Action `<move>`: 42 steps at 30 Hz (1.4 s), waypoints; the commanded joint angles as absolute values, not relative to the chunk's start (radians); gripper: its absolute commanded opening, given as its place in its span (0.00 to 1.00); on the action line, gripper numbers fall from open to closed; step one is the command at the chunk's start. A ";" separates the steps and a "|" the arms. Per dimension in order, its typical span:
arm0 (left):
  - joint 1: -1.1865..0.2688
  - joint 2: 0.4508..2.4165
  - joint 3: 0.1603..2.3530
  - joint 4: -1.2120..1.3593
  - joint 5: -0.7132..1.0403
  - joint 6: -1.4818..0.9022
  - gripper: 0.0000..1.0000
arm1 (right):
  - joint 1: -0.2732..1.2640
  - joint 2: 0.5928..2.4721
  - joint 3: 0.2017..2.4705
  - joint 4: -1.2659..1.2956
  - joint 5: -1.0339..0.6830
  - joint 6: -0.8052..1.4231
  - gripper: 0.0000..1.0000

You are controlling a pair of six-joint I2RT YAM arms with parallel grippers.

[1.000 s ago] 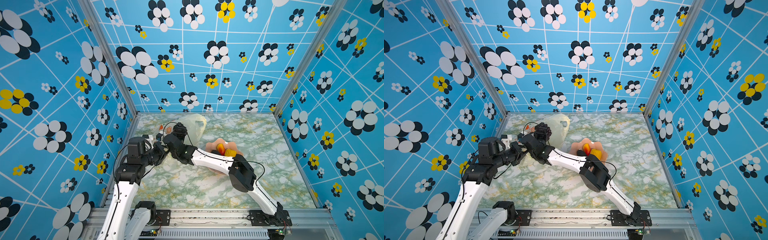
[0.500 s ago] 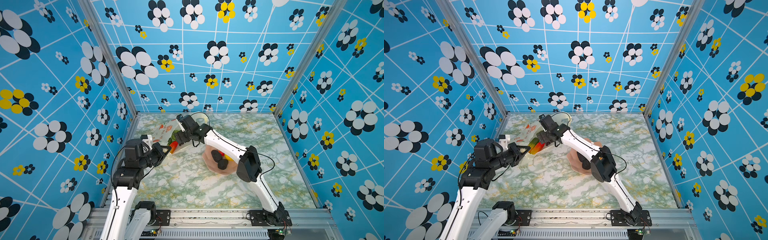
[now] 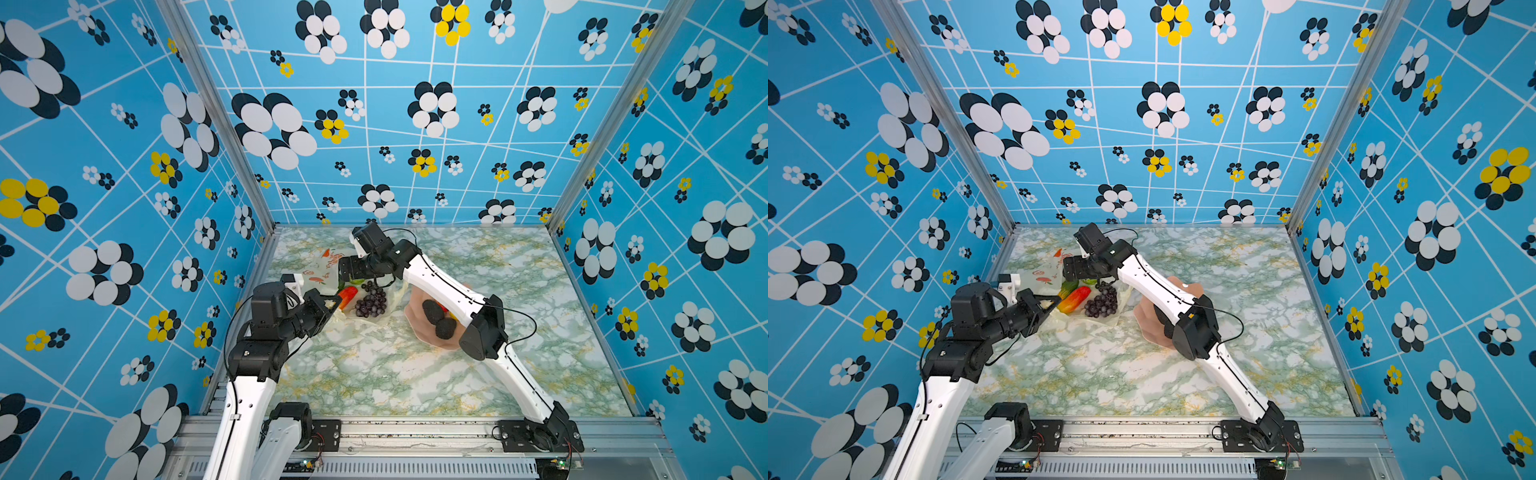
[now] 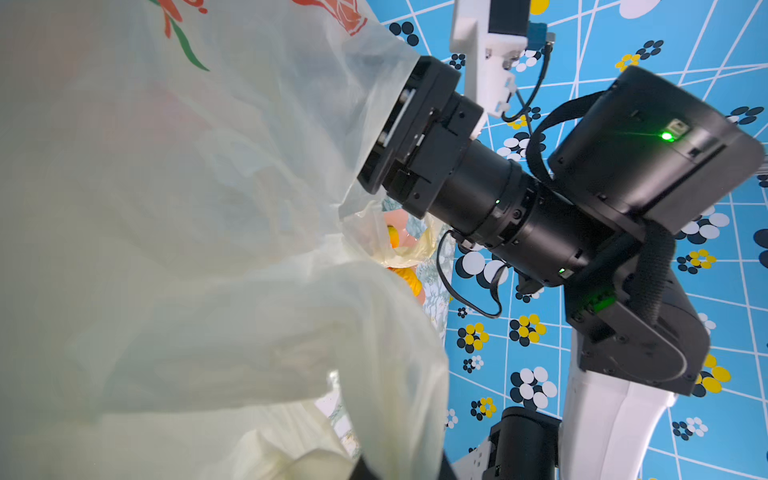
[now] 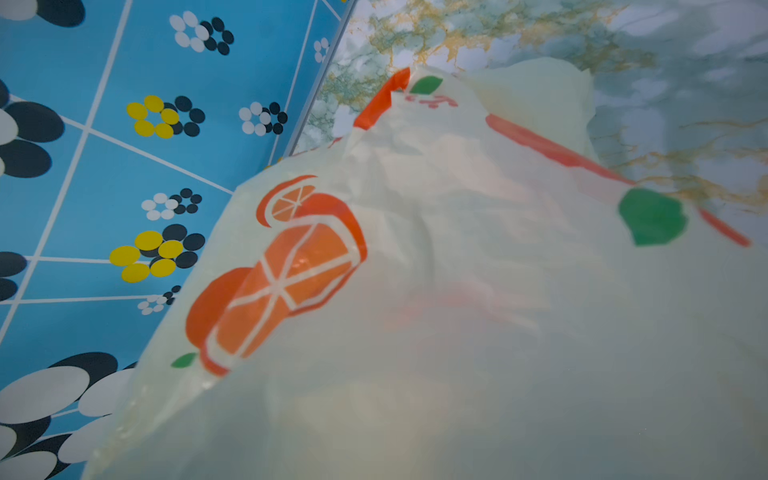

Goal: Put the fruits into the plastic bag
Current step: 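Withdraw the right gripper up out of the bag, then move the empty right gripper up and over the pink bowl of fruit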

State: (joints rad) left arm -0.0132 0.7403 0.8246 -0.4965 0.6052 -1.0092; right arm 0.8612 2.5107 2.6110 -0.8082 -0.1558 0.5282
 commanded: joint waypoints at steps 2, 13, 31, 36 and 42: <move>-0.006 0.744 0.813 -0.447 0.611 -1.016 0.00 | 0.863 2.401 2.585 -0.815 -0.223 0.500 0.93; -0.006 0.772 0.810 -0.395 0.615 -1.012 0.00 | 0.850 1.956 2.324 -0.989 0.032 0.416 0.99; -0.009 0.720 0.770 -0.402 0.583 -1.043 0.00 | 0.789 1.947 1.890 -1.016 -0.135 0.447 0.94; -0.009 0.708 0.775 -0.409 0.575 -1.052 0.00 | 0.769 2.004 1.903 -0.947 -0.185 0.466 0.70; -0.009 0.707 0.782 -0.418 0.570 -1.054 0.00 | 0.746 2.047 1.954 -0.970 -0.256 0.450 0.19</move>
